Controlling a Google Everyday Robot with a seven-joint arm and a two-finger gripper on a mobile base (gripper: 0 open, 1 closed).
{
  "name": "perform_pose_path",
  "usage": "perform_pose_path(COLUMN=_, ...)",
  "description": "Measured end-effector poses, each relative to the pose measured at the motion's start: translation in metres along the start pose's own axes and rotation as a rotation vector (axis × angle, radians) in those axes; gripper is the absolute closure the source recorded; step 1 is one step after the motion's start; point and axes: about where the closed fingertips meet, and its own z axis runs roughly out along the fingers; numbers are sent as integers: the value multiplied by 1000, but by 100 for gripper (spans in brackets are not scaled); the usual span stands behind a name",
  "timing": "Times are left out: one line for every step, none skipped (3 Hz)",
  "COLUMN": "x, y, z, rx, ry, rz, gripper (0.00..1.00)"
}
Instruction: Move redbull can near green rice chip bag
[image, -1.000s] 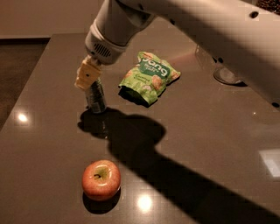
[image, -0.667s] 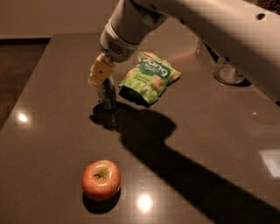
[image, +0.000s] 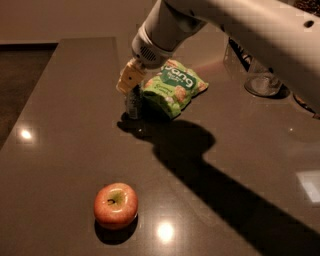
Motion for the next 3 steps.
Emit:
perform_pose_path(x=-1, y=2, z=1, rx=-3, ry=0, rz=-4, gripper=12)
perform_pose_path(x=-2, y=3, z=1, rx=-4, ry=1, rz=-6, gripper=0)
perform_pose_path(x=-2, y=3, z=1, rx=-4, ry=1, rz=-6, gripper=0)
